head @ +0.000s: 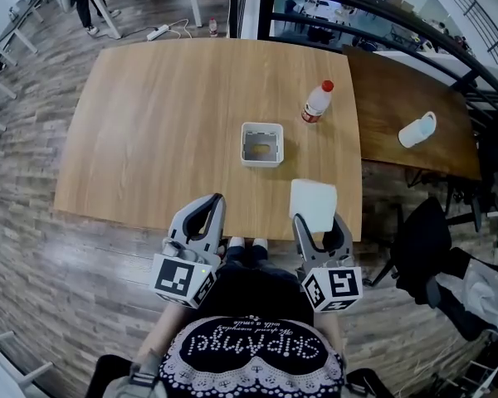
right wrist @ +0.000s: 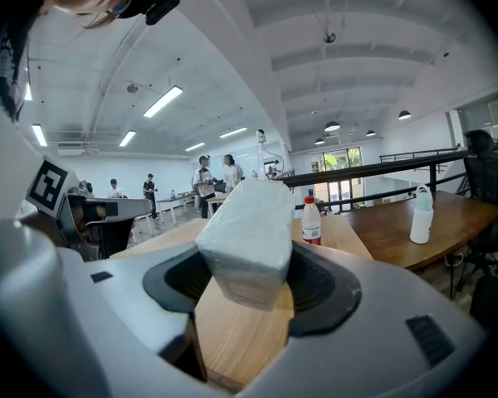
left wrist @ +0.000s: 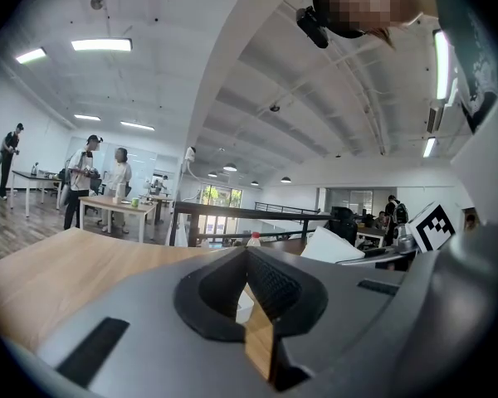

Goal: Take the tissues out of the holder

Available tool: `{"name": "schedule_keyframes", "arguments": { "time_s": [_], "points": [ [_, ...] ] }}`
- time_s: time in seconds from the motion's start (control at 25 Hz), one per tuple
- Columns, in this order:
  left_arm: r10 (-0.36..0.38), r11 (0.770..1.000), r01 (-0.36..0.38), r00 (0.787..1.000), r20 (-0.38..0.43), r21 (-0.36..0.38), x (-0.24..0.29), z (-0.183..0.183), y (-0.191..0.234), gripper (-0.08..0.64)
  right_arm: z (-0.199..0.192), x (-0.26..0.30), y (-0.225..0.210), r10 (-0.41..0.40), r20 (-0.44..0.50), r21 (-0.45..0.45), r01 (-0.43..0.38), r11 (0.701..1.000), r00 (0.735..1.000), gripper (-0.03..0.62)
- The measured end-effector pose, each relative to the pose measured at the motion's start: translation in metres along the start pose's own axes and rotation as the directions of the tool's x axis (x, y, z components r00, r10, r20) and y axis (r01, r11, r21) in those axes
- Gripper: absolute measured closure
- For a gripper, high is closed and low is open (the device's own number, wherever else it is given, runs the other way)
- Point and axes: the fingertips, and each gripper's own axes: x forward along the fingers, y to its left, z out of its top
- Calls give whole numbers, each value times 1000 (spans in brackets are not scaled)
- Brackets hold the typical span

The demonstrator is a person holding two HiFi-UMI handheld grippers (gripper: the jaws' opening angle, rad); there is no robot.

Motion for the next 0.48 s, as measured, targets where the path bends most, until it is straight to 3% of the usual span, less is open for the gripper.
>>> {"name": "schedule_keyframes", "arguments": {
  "time_s": [0.48],
  "points": [
    [0,1000,0,1000,2,-15,-9,-5,-7,554,3,-4,4,-13,31,-25,14,1000,999,316]
  ]
}}
